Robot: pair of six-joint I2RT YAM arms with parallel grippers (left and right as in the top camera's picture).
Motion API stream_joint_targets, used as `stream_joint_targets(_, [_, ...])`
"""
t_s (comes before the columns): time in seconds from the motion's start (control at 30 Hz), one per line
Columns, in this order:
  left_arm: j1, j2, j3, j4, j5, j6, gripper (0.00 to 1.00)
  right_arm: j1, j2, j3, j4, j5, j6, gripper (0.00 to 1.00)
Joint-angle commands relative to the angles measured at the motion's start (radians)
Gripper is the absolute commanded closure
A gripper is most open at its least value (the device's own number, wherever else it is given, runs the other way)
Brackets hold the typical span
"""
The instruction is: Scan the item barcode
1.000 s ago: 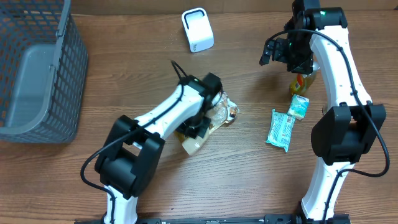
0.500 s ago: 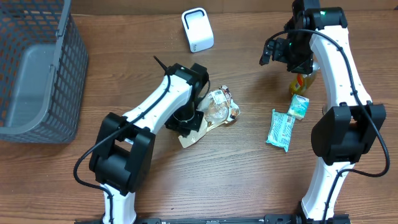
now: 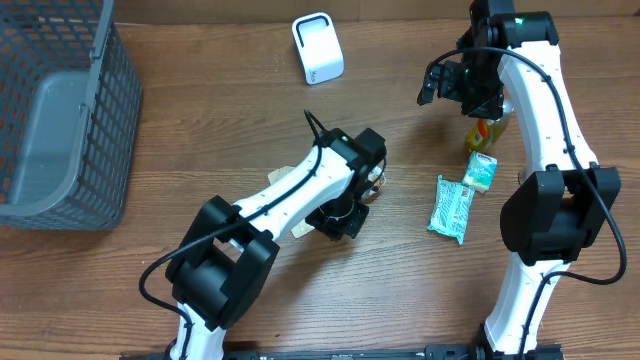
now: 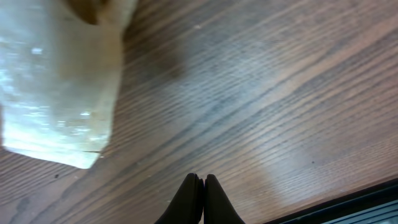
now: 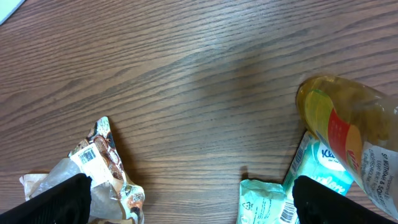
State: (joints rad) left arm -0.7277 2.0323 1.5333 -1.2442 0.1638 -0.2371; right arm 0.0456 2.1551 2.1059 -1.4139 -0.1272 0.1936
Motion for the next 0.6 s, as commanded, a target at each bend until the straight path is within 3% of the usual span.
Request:
stream_joint_targets(0.0, [-0.008, 0.008, -0.009, 0.001, -0.047, -0.048, 0.95, -0.001, -0.018, 0.025, 0.003, -0.006, -0.005, 0.00])
stream_joint_targets(0.17, [-0.005, 0.008, -0.014, 0.039, -0.126, -0.086, 0.96, -0.001, -0.018, 0.025, 0.003, -0.006, -0.005, 0.00])
stream_joint_targets(0.57, [-0.005, 0.008, -0.090, 0.144, -0.148, -0.085, 0.96, -0.001, -0.018, 0.025, 0.003, -0.006, -0.005, 0.00])
